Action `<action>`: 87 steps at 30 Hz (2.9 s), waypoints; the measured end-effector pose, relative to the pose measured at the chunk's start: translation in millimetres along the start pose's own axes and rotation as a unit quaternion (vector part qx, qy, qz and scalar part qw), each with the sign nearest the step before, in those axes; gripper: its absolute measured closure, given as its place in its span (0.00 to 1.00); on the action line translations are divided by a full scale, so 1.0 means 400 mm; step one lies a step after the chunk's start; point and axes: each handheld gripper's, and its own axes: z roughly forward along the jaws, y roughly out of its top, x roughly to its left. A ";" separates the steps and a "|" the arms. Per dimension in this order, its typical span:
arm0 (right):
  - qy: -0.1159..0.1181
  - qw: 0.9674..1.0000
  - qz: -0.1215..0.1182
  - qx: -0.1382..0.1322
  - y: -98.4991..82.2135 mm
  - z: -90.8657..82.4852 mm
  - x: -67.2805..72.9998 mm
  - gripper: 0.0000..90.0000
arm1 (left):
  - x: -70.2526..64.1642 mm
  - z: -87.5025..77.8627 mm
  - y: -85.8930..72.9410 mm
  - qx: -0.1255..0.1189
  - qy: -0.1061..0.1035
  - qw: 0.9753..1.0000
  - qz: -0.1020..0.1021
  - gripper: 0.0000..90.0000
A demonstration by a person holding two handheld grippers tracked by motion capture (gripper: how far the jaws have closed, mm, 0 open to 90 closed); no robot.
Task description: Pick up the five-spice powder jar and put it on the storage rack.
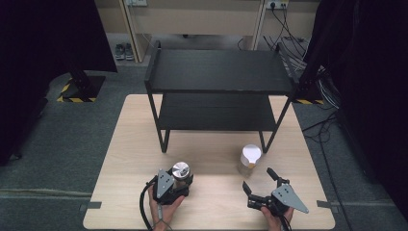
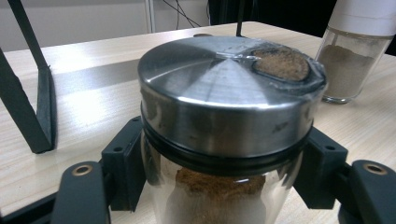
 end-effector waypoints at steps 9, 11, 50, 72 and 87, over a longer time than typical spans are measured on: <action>0.000 1.000 0.000 0.000 0.000 0.000 0.000 0.01 | -0.006 -0.003 -0.002 -0.002 0.003 1.000 0.010 0.34; 0.000 1.000 0.000 0.000 0.000 0.000 0.000 0.01 | -0.007 -0.004 -0.003 -0.002 0.004 1.000 0.011 0.34; -0.001 1.000 0.001 -0.002 -0.001 -0.001 -0.002 0.01 | 0.038 -0.036 0.117 -0.026 -0.071 0.997 0.010 0.34; -0.001 1.000 0.000 -0.001 0.000 -0.001 -0.004 0.00 | 0.100 -0.026 0.347 -0.047 -0.150 0.987 0.030 0.34; 0.002 1.000 -0.001 -0.001 0.000 0.000 -0.005 0.00 | 0.118 -0.012 0.505 -0.058 -0.161 0.984 0.054 0.34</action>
